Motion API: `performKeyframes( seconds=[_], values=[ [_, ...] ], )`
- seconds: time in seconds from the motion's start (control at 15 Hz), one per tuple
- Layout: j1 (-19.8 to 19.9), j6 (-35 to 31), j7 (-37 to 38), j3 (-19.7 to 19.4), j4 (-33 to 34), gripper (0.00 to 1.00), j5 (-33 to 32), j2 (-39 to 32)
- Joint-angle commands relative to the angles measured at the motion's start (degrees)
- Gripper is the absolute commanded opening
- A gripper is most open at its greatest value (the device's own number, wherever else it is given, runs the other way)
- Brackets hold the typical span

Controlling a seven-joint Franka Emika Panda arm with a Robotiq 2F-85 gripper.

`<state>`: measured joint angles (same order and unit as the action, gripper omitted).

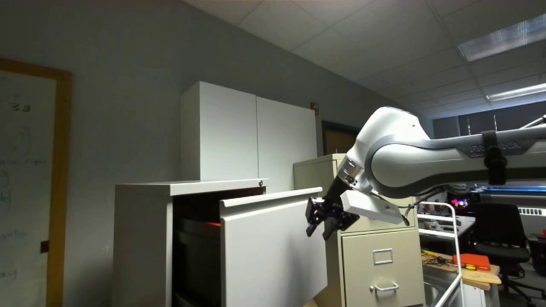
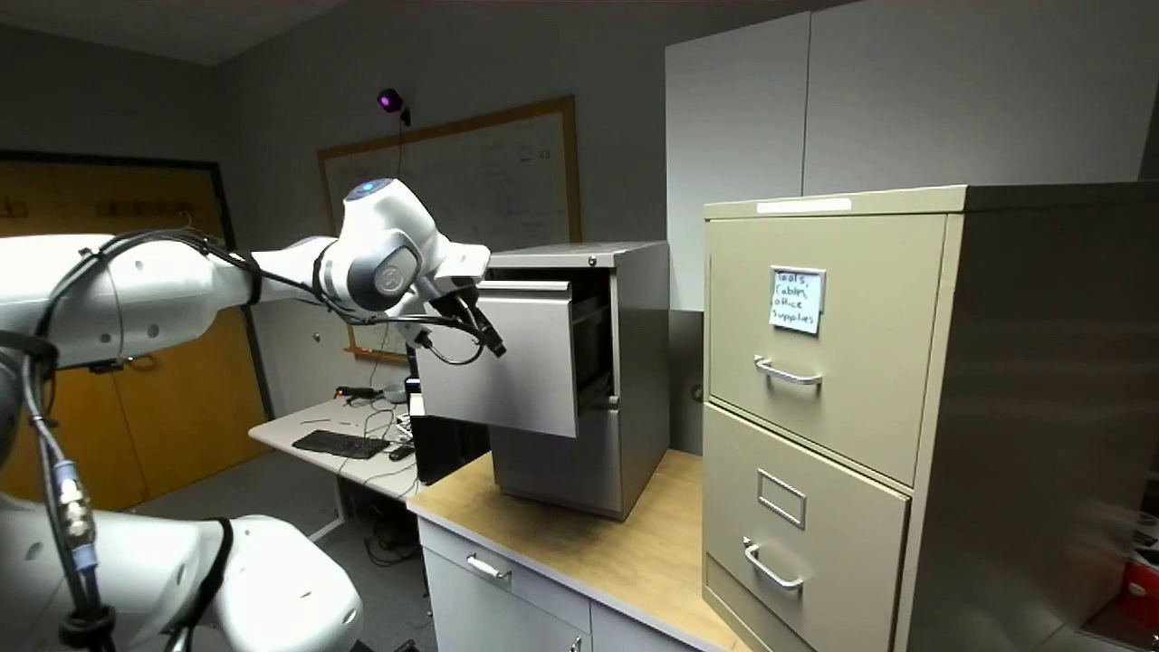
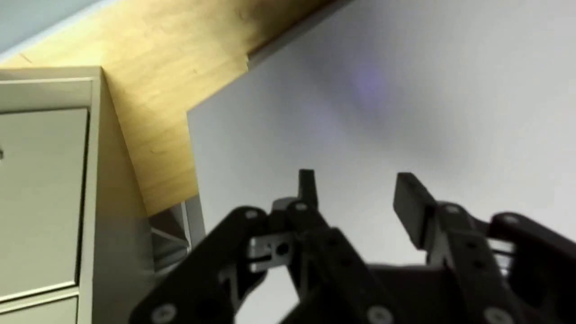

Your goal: Close the top drawer of the white file cabinet

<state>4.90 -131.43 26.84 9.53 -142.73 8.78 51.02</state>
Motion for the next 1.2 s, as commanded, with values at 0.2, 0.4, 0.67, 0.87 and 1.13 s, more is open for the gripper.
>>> performKeyframes(
  seconds=[0.2, 0.4, 0.67, 0.87, 1.13],
  values=[
    [4.3, -16.1, 6.1, 4.5, 2.0, 0.0, -0.1, -0.5],
    [6.4, -22.0, 8.1, 6.0, 2.3, 0.0, -0.2, -0.9],
    [6.5, -24.0, 9.1, 6.6, 2.6, 0.0, 0.1, -2.7],
    [5.0, -26.1, 8.1, 5.7, 3.4, 0.0, 1.0, -5.7],
    [1.2, -27.3, 6.7, 3.3, 6.3, 0.0, 3.6, -11.2]
  ],
)
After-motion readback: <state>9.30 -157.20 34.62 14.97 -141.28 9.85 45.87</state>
